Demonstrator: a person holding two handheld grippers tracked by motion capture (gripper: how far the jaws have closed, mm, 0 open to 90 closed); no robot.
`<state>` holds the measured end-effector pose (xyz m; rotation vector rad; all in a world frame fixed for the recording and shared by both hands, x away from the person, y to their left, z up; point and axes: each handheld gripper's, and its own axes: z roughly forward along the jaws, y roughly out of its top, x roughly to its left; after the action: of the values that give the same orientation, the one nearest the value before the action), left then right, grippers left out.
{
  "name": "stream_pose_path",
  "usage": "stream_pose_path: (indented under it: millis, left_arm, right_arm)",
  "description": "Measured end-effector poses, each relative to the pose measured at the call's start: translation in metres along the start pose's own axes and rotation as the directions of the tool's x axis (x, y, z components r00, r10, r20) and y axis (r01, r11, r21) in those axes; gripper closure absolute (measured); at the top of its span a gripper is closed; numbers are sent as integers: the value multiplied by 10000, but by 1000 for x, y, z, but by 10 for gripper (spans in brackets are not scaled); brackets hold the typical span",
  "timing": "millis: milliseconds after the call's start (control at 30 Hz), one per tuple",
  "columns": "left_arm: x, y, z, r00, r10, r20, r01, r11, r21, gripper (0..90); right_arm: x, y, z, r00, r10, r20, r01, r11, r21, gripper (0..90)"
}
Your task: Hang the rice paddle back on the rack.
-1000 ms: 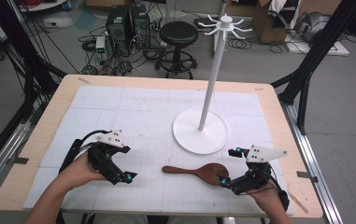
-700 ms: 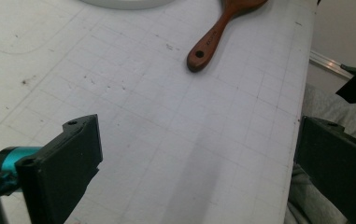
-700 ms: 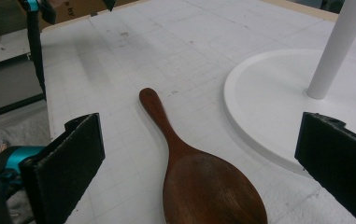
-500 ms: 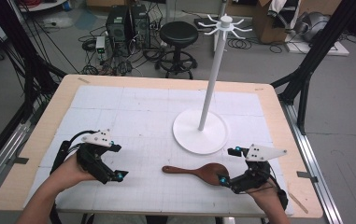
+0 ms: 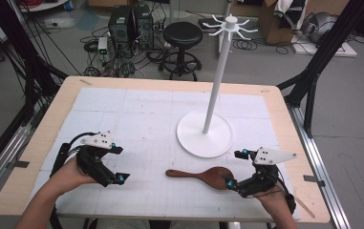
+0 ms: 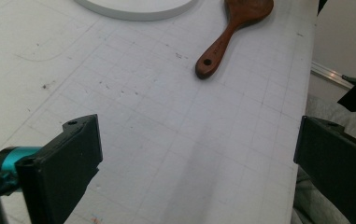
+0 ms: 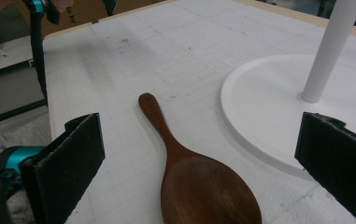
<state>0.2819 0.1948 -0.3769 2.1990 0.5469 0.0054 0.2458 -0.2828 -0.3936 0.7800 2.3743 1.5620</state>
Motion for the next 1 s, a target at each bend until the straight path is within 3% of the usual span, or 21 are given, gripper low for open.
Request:
stream_pose_path:
  millis: [733, 867, 1000]
  left_arm:
    - [1, 0, 1, 10000, -13, 31, 13, 10000, 50, 17]
    - [0, -1, 0, 9999, 101, 44, -101, 9999, 91, 17]
    - [0, -1, 1, 10000, 54, -12, -54, 9999, 124, 17]
  right_arm:
    - [-10, 0, -7, 9988, -327, -353, 355, 9960, 825, 3]
    - [-14, 0, -4, 9977, -475, -493, 530, 9916, 1179, 3]
    - [-16, 3, 0, 9957, -712, -592, 808, 9803, 1803, 3]
